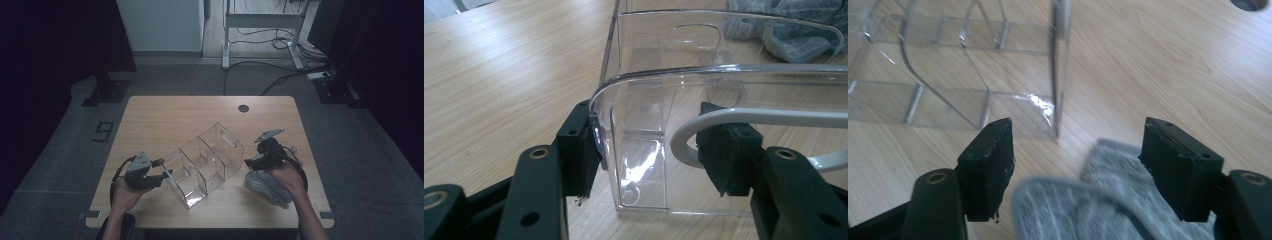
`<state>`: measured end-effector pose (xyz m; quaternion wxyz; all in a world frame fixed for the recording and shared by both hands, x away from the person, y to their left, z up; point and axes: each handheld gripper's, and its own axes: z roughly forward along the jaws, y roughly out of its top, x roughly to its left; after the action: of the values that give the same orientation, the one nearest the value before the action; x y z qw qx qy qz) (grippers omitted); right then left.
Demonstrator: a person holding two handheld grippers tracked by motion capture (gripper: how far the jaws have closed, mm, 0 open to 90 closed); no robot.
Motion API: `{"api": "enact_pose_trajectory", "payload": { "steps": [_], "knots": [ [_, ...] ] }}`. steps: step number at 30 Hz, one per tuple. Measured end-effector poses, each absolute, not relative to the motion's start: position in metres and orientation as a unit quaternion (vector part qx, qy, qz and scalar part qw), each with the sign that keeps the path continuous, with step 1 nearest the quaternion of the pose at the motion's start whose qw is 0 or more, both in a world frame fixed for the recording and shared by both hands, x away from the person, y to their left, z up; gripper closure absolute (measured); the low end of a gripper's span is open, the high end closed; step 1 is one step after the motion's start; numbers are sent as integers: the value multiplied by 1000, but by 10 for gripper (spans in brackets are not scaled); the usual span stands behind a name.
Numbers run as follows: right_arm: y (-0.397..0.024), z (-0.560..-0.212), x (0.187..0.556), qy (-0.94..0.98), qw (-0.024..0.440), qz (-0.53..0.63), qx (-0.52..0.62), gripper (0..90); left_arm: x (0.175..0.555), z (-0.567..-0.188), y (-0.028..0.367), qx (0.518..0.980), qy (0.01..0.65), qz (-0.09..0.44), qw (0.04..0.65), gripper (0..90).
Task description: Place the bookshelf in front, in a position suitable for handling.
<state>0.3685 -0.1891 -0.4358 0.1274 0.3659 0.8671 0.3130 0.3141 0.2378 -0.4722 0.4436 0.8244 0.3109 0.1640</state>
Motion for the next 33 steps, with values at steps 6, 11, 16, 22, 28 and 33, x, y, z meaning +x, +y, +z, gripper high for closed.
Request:
{"api": "enact_pose_trajectory", "payload": {
  "steps": [6,11,16,22,28,33],
  "knots": [
    [-212,-447,361,863,128,308,380,246,313,-473,238,822,313,167,446,445],
    [-225,-465,357,867,113,294,387,197,311,-473,237,821,317,167,445,445],
    [-233,-487,358,866,112,287,395,168,309,-473,236,819,323,169,444,445],
    [-238,-510,362,863,106,267,415,147,306,-474,236,815,327,166,448,445],
    [-243,-523,364,862,96,256,426,137,306,-476,238,811,330,162,455,446],
    [-241,-532,363,871,99,243,415,120,305,-477,238,808,334,160,459,445]
  ]
}}
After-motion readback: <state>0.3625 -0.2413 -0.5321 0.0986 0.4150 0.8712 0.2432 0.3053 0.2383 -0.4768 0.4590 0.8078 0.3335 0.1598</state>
